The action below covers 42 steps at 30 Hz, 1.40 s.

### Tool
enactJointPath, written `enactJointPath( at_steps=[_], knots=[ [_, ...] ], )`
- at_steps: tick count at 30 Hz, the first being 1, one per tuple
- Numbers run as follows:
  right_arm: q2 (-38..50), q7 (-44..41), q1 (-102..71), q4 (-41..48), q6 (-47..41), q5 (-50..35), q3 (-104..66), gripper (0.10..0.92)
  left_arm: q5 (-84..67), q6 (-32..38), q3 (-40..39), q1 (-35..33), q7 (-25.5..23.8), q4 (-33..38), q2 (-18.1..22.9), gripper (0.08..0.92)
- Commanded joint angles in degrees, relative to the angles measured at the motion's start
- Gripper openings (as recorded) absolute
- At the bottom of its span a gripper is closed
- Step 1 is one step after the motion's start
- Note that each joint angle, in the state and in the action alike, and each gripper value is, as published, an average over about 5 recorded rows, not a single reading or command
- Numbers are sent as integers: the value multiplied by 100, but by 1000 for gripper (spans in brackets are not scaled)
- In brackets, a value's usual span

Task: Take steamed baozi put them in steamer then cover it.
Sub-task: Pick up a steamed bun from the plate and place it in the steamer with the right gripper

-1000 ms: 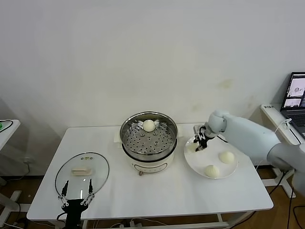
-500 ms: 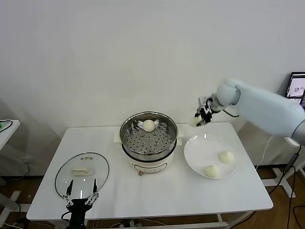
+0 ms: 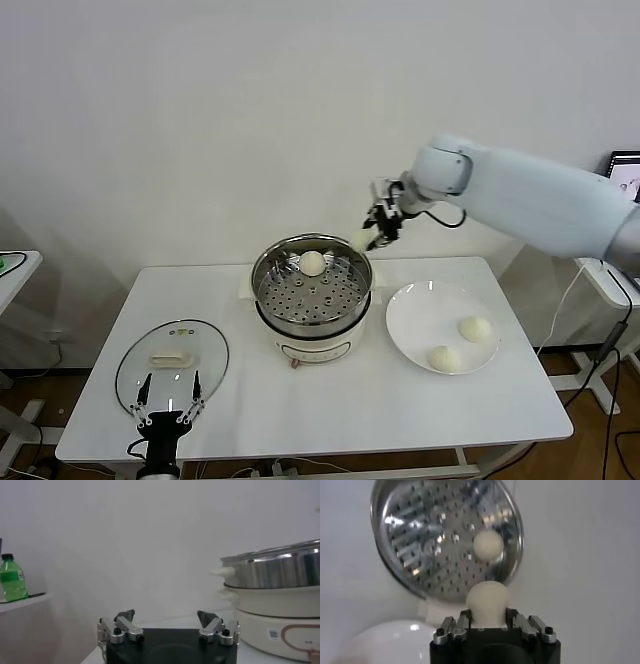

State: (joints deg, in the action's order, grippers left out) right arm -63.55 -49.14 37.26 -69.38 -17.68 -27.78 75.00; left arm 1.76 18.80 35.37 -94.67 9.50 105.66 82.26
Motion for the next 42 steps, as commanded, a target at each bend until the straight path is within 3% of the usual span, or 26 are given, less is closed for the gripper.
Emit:
enactJointPath(
  at_steps=[1,8,42],
  knots=[
    [-1391,169,-186,685,-193,-583,132,441,-43,-36,12,61,-7,11,-6,823],
    [-2024,164,-524,1448,-298,-601,196,441,-226,-22,64,23,-13,39,-140,823],
    [-2639,111,-1431,2595,-419,7,-23,450,-513,-40,141,-91,-48,282,-278,823]
  ],
)
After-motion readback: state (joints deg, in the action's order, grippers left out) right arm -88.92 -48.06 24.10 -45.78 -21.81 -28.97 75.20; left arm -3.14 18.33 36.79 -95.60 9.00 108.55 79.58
